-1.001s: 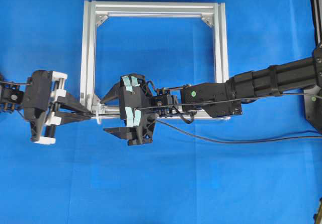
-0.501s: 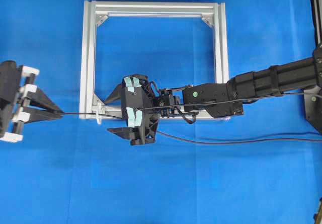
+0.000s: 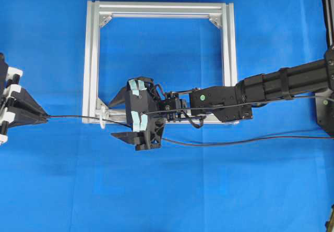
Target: Insert the wire through the string loop located on the left side.
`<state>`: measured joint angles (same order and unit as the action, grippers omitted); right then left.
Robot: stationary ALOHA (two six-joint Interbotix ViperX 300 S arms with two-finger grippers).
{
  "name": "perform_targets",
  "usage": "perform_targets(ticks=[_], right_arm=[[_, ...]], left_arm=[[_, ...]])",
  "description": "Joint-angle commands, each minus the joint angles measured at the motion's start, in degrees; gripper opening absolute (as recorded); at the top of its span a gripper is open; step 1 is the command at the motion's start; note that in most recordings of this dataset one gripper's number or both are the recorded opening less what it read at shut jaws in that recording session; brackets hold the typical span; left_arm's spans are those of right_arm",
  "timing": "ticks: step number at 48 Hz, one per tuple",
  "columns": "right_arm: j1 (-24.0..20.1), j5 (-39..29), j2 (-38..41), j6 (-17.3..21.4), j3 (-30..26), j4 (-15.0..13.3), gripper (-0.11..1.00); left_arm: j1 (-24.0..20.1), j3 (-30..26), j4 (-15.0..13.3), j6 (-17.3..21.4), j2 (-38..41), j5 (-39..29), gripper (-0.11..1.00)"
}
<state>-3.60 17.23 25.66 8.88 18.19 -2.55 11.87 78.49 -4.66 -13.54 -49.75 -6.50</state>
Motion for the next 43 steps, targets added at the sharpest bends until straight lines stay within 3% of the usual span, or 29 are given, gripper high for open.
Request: perform_targets(ticks=[1, 31, 34, 43], right_arm=[[-0.1, 0.4, -2.9, 0.0, -0.4, -0.1, 0.89], [-0.1, 0.4, -2.9, -0.2, -0.4, -0.1, 0.89], [-0.2, 0.4, -2.9, -0.2, -0.4, -0.2, 0.89], [-0.2, 0.4, -3.4, -0.3, -0.4, -0.1, 0.89]], left_arm=[[0.2, -1.1, 0.3, -0.1, 1.0, 0.4, 0.07], [1.6, -1.1, 2.0, 0.8, 1.3, 2.9, 0.09], [1.6, -1.0, 2.0, 0.7, 1.5, 2.9, 0.23], [1.6, -1.1, 2.0, 0.8, 0.9, 2.9, 0.77]])
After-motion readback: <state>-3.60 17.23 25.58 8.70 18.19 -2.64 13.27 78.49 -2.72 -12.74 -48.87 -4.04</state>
